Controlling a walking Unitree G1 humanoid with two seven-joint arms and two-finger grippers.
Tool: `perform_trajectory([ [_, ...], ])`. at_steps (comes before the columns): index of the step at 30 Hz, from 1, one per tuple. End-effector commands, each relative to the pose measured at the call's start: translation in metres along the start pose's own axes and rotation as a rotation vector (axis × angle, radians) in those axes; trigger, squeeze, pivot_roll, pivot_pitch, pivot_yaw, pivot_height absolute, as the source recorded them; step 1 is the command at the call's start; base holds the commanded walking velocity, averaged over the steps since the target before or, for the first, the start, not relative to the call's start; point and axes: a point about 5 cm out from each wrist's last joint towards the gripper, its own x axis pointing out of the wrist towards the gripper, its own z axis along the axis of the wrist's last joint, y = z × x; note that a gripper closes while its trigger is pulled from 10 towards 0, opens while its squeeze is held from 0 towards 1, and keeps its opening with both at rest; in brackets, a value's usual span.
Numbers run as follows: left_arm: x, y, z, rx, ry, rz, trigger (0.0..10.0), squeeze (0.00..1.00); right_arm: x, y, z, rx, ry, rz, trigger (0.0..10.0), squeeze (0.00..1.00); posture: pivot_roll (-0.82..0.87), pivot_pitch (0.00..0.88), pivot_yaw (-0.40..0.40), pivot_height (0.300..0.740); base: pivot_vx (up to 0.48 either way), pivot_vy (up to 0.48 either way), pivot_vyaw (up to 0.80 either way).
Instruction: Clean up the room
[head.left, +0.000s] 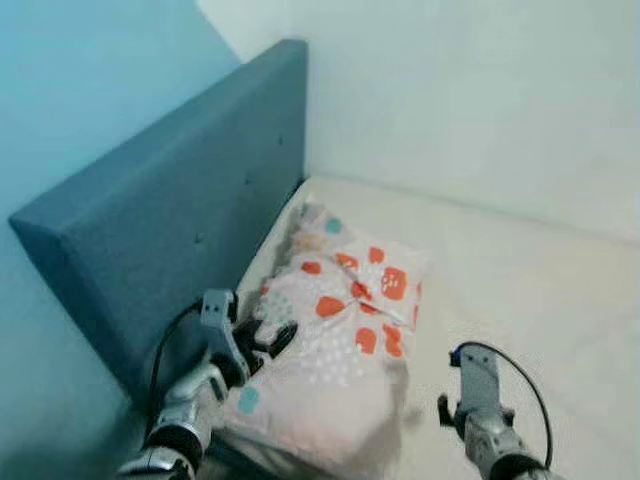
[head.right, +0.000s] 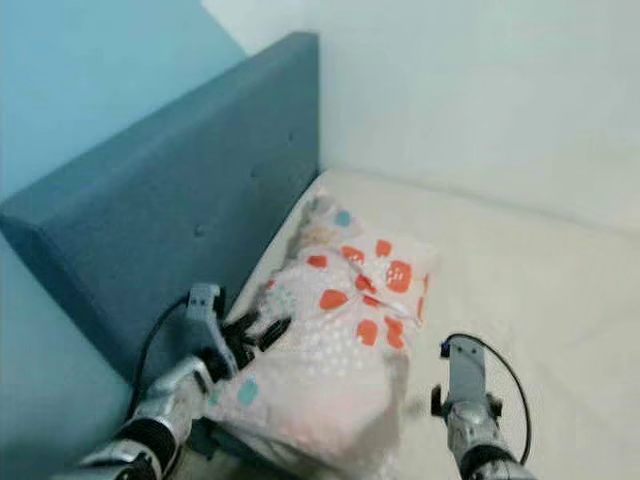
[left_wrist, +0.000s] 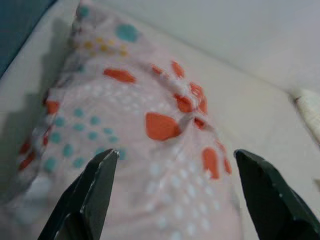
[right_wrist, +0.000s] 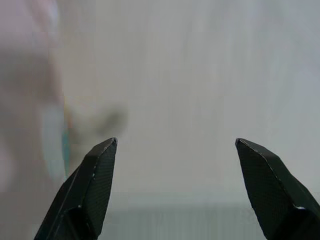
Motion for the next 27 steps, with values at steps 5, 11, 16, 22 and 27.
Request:
perform_trajectory([
  [5, -0.005, 0.009, -0.011, 0.041, 0.056, 0.150, 10.0, 0.00, -0.001, 0.008, -0.009, -0.024, 0.024, 0.042, 10.0, 0.00, -0.15, 0.064, 0.004, 0.740, 0.000, 0.000, -0.75],
  [11, -0.003, 0.016, -0.006, 0.151, 0.079, 0.305, 10.0, 0.00, -0.002, 0.010, -0.012, -0.055, 0.020, 0.057, 10.0, 0.00, -0.16, 0.067, 0.009, 0.740, 0.000, 0.000, -0.75],
  [16, 0.000, 0.018, -0.001, 0.194, 0.085, 0.379, 10.0, 0.00, -0.003, 0.012, -0.014, -0.071, 0.016, 0.065, 10.0, 0.00, -0.16, 0.068, 0.014, 0.740, 0.000, 0.000, -0.75],
  [22, -0.002, 0.027, 0.004, 0.311, 0.125, 0.488, 10.0, 0.00, -0.003, 0.014, -0.015, -0.073, 0.012, 0.073, 10.0, 0.00, -0.17, 0.075, 0.026, 0.740, 0.000, 0.000, -0.75],
  [27, -0.004, 0.031, 0.003, 0.348, 0.153, 0.536, 10.0, 0.00, -0.004, 0.015, -0.014, -0.079, -0.005, 0.078, 10.0, 0.00, -0.17, 0.078, 0.028, 0.740, 0.000, 0.000, -0.71],
])
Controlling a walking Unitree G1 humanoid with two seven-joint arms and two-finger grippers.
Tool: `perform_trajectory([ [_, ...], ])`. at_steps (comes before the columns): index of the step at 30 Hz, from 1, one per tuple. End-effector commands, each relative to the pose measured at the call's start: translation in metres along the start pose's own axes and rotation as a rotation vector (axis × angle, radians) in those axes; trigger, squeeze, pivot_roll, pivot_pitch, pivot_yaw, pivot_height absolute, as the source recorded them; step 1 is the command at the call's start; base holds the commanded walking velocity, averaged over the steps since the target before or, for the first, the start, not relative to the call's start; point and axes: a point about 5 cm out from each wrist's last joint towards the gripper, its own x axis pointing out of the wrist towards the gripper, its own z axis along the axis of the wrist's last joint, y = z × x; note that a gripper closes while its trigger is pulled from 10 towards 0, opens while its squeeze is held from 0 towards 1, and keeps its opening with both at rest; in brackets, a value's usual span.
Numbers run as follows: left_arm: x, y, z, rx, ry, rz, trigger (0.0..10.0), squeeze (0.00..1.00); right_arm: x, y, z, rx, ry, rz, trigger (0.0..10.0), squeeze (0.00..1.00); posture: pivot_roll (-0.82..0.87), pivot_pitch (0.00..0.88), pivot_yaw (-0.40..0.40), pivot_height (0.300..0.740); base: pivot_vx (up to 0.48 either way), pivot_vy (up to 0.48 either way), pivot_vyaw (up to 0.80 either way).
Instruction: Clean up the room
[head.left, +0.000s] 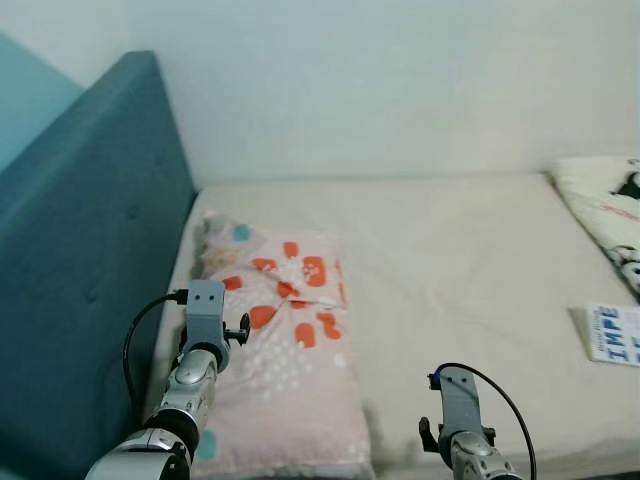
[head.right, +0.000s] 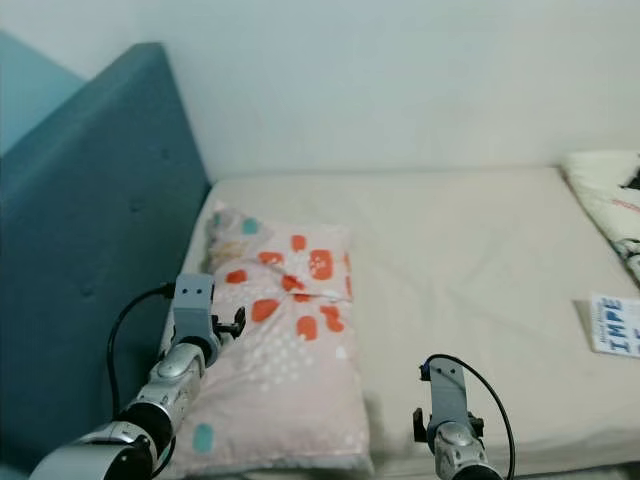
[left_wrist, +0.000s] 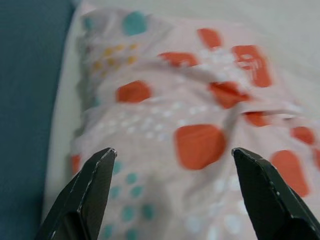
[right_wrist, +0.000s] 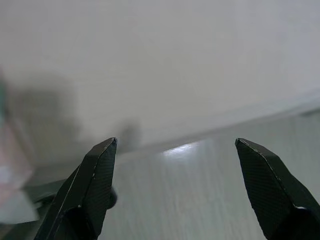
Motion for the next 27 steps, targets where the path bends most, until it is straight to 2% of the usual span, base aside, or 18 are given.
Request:
perform_trajectory([
  [1, -0.003, 0.011, -0.013, 0.050, 0.071, 0.059, 10.0, 0.00, -0.001, 0.005, -0.001, -0.006, -0.022, 0.019, 10.0, 0.00, -0.17, 0.084, 0.033, 0.740, 0.000, 0.000, 0.00],
  [4, -0.005, 0.016, -0.018, 0.089, 0.108, 0.105, 10.0, 0.00, -0.001, 0.005, 0.003, 0.007, -0.053, 0.023, 10.0, 0.00, -0.17, 0.088, 0.035, 0.740, 0.000, 0.000, 0.00],
  [10, -0.009, 0.025, -0.030, 0.099, 0.184, 0.196, 10.0, 0.00, -0.002, 0.008, 0.009, 0.049, -0.091, 0.038, 10.0, 0.00, -0.18, 0.094, 0.038, 0.740, 0.000, 0.000, 0.00],
  [14, -0.011, 0.027, -0.035, 0.065, 0.211, 0.219, 10.0, 0.00, -0.002, 0.009, 0.010, 0.035, -0.097, 0.040, 10.0, 0.00, -0.18, 0.106, 0.037, 0.740, 0.000, 0.000, 0.00],
  [17, -0.013, 0.027, -0.039, -0.007, 0.227, 0.223, 10.0, 0.00, -0.002, 0.010, 0.010, 0.049, -0.101, 0.059, 10.0, 0.00, -0.19, 0.116, 0.040, 0.740, 0.000, 0.000, -0.76],
  [18, -0.013, 0.027, -0.039, -0.007, 0.227, 0.223, 10.0, 0.00, -0.002, 0.010, 0.010, 0.049, -0.101, 0.059, 10.0, 0.00, -0.19, 0.116, 0.040, 0.740, 0.000, 0.000, -0.76],
  [19, -0.014, 0.027, -0.041, -0.049, 0.238, 0.228, 10.0, 0.00, -0.002, 0.010, 0.010, 0.043, -0.103, 0.055, 10.0, 0.00, -0.19, 0.117, 0.039, 0.740, 0.000, 0.000, -0.76],
  [24, -0.016, 0.029, -0.046, -0.047, 0.259, 0.239, 10.0, 0.00, -0.002, 0.006, 0.010, 0.049, -0.120, 0.042, 10.0, 0.00, -0.20, 0.119, 0.039, 0.740, 0.000, 0.000, -0.75],
  [27, -0.018, 0.032, -0.049, -0.039, 0.272, 0.258, 10.0, 0.00, -0.003, 0.004, 0.015, 0.069, -0.158, 0.042, 10.0, 0.00, -0.20, 0.118, 0.038, 0.740, 0.000, 0.000, 0.00],
])
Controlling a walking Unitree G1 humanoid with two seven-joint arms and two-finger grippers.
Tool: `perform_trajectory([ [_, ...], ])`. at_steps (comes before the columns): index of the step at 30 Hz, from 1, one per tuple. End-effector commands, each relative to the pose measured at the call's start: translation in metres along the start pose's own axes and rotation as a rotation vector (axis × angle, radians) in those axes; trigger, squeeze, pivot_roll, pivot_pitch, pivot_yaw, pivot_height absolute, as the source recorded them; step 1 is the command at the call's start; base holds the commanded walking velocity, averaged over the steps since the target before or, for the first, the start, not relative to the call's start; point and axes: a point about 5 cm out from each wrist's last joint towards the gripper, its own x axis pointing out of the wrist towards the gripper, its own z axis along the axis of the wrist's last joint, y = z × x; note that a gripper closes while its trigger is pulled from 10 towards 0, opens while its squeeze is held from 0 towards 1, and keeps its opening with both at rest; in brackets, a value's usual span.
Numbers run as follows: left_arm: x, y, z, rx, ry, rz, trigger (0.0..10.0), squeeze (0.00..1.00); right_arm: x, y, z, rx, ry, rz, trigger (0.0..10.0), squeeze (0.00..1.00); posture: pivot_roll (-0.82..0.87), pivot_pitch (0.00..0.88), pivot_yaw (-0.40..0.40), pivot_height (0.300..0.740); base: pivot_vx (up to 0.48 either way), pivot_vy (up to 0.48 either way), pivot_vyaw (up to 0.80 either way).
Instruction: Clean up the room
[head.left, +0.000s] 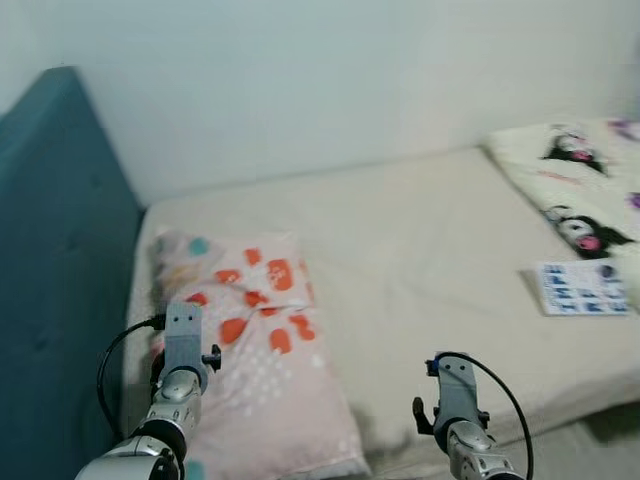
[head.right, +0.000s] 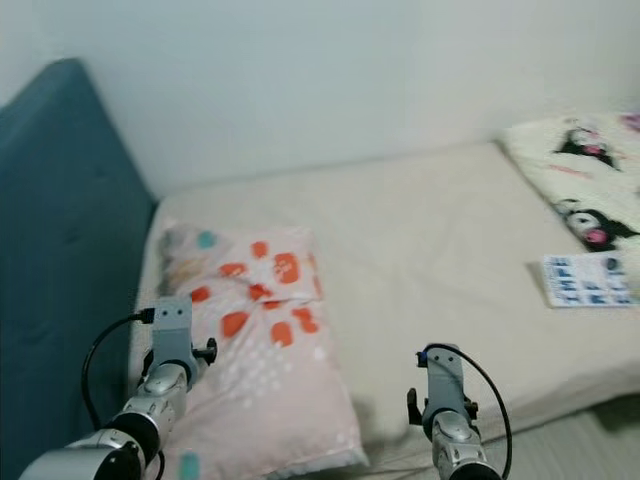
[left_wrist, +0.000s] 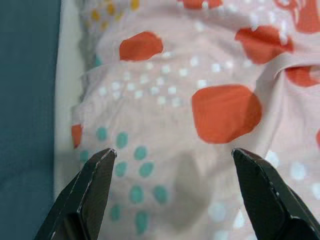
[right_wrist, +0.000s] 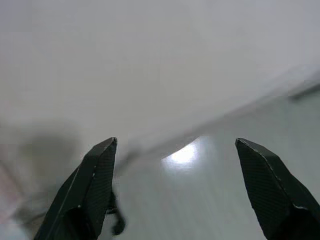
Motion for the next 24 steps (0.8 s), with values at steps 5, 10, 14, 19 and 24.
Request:
perform_trajectory([
  [5, -0.003, 0.015, -0.019, 0.007, 0.067, 0.070, 10.0, 0.00, 0.000, 0.008, 0.001, 0.044, -0.005, 0.048, 10.0, 0.00, -0.21, 0.115, 0.034, 0.740, 0.000, 0.000, 0.00],
  [10, -0.003, 0.028, -0.023, -0.074, 0.092, 0.156, 10.0, 0.00, 0.000, 0.014, 0.007, 0.055, -0.029, 0.082, 10.0, 0.00, -0.21, 0.117, 0.028, 0.720, 0.000, 0.000, 0.00],
  [14, -0.004, 0.030, -0.026, -0.186, 0.116, 0.172, 10.0, 0.00, -0.001, 0.017, 0.008, 0.052, -0.043, 0.106, 10.0, 0.00, -0.22, 0.126, 0.019, 0.700, 0.000, 0.000, 0.00],
  [19, -0.005, 0.026, -0.031, -0.354, 0.142, 0.124, 10.0, 0.00, -0.001, 0.017, 0.008, 0.049, -0.054, 0.118, 10.0, 0.00, -0.23, 0.137, 0.011, 0.680, 0.000, 0.000, 0.00],
  [24, -0.007, 0.014, -0.038, -0.514, 0.161, 0.036, 10.0, 0.00, -0.001, 0.013, 0.012, 0.056, -0.079, 0.113, 10.0, 0.00, -0.24, 0.146, 0.012, 0.660, 0.000, 0.000, 0.00],
])
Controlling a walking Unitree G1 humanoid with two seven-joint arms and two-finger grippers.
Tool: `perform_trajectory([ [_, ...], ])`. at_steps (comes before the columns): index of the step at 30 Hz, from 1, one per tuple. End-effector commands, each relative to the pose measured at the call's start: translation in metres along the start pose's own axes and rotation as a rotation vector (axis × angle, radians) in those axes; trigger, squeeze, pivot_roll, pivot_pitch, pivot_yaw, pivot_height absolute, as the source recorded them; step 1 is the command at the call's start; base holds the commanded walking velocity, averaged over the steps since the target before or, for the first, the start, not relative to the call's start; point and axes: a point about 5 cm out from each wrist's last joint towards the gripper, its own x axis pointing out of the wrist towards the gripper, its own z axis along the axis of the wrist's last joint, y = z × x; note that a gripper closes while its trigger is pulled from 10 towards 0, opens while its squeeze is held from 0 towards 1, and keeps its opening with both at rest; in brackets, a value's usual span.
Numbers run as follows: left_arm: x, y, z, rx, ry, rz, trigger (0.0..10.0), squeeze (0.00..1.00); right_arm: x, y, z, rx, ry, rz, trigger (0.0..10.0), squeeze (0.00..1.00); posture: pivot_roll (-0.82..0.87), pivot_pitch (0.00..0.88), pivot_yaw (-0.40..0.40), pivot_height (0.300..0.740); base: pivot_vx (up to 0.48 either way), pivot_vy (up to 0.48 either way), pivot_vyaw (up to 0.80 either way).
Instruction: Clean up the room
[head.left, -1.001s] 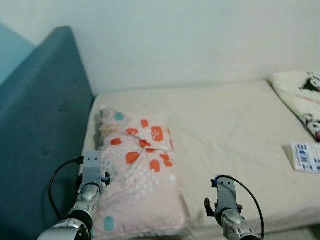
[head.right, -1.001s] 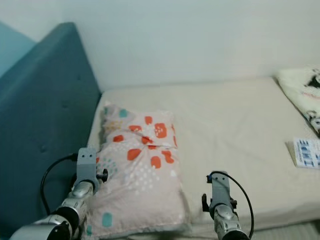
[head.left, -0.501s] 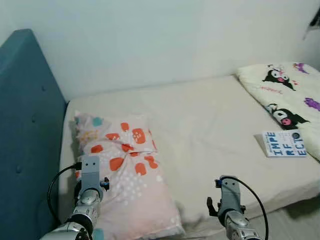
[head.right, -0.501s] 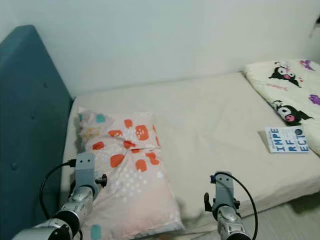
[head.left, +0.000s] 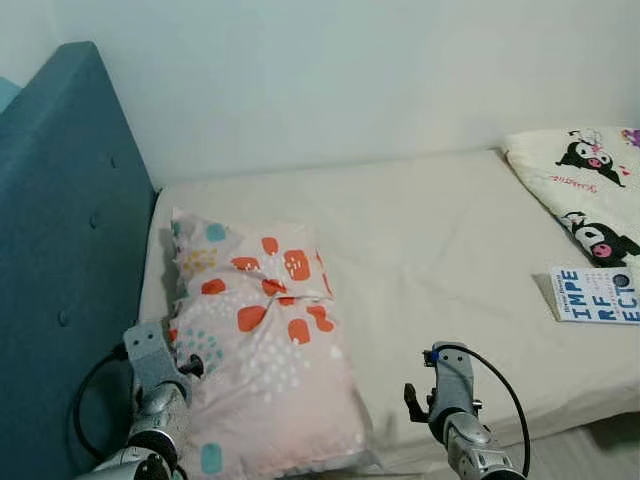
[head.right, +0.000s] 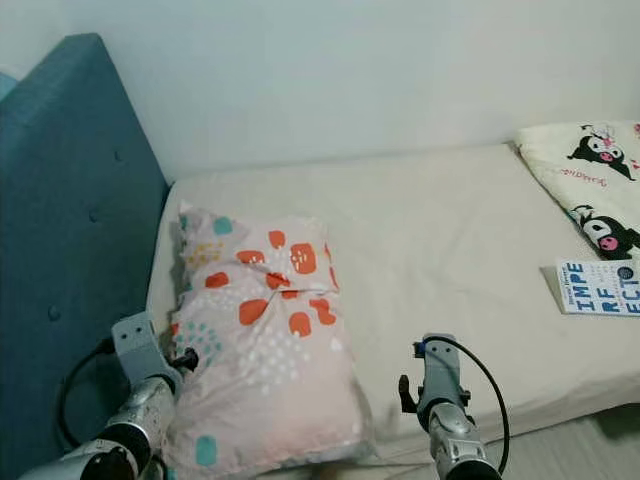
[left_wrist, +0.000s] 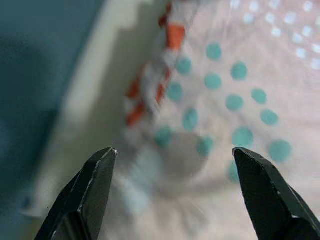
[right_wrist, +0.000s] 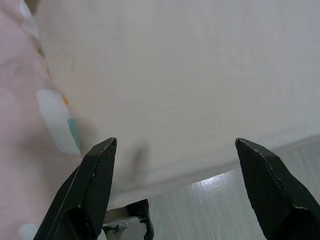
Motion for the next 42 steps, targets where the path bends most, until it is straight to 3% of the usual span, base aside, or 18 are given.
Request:
perform_trajectory([
  [1, -0.002, 0.003, -0.011, -0.032, 0.040, -0.008, 10.0, 0.00, -0.001, -0.004, -0.001, 0.022, -0.013, -0.009, 10.0, 0.00, -0.24, 0.146, 0.012, 0.660, 0.000, 0.000, 0.00],
  [7, -0.004, -0.003, -0.018, -0.006, 0.057, -0.018, 10.0, 0.00, -0.002, -0.005, 0.005, 0.051, -0.062, -0.002, 10.0, 0.00, -0.26, 0.161, 0.014, 0.637, 0.000, 0.000, 0.00],
  [16, -0.004, -0.004, -0.017, 0.126, 0.025, 0.041, 10.0, 0.00, -0.005, 0.000, 0.009, 0.062, -0.123, 0.028, 10.0, 0.00, -0.28, 0.182, 0.015, 0.637, 0.000, 0.000, 0.00],
  [20, -0.003, -0.002, -0.006, 0.131, -0.031, 0.092, 10.0, 0.00, -0.007, 0.000, 0.012, 0.069, -0.151, 0.042, 10.0, 0.00, -0.29, 0.193, 0.013, 0.637, 0.000, 0.000, 0.00],
  [24, 0.000, -0.018, 0.014, 0.069, -0.106, 0.020, 10.0, 0.00, -0.009, 0.000, 0.012, 0.074, -0.165, 0.054, 10.0, 0.00, -0.29, 0.199, 0.009, 0.637, 0.000, 0.000, 0.00],
  [26, 0.001, -0.023, 0.038, 0.065, -0.200, 0.012, 10.0, 0.00, -0.010, -0.001, 0.012, 0.075, -0.169, 0.058, 10.0, 0.00, -0.28, 0.210, 0.005, 0.637, 0.000, 0.000, 0.00],
  [28, 0.001, -0.023, 0.048, 0.065, -0.238, 0.016, 10.0, 0.00, -0.010, -0.001, 0.012, 0.075, -0.169, 0.059, 10.0, 0.00, -0.28, 0.210, 0.005, 0.637, 0.000, 0.000, 0.00],
  [32, 0.001, -0.014, 0.064, 0.166, -0.324, 0.059, 10.0, 0.00, -0.012, 0.002, 0.012, 0.075, -0.172, 0.071, 10.0, 0.00, -0.27, 0.230, 0.001, 0.637, 0.000, 0.000, 0.00],
  [33, 0.001, -0.014, 0.064, 0.166, -0.324, 0.059, 10.0, 0.00, -0.012, 0.002, 0.012, 0.075, -0.172, 0.071, 10.0, 0.00, -0.27, 0.230, 0.001, 0.637, 0.000, 0.000, 0.00],
  [35, 0.001, 0.001, 0.060, 0.270, -0.320, 0.112, 10.0, 0.00, -0.014, 0.005, 0.009, 0.074, -0.173, 0.082, 10.0, 0.00, -0.28, 0.243, -0.002, 0.637, 0.000, 0.000, 0.00],
  [40, 0.001, 0.013, 0.054, 0.349, -0.307, 0.152, 10.0, 0.00, -0.017, 0.006, 0.008, 0.076, -0.176, 0.089, 10.0, 0.00, -0.28, 0.256, -0.005, 0.637, 0.000, 0.000, 0.00],
  [41, 0.001, 0.020, 0.051, 0.389, -0.297, 0.181, 10.0, 0.00, -0.018, 0.005, 0.007, 0.077, -0.177, 0.092, 10.0, 0.00, -0.29, 0.272, -0.007, 0.637, 0.000, 0.000, 0.00],
  [42, 0.000, 0.038, 0.042, 0.363, -0.239, 0.229, 10.0, 0.00, -0.021, 0.003, 0.004, 0.077, -0.174, 0.092, 10.0, 0.00, -0.30, 0.289, -0.012, 0.637, 0.000, 0.000, 0.00],
])
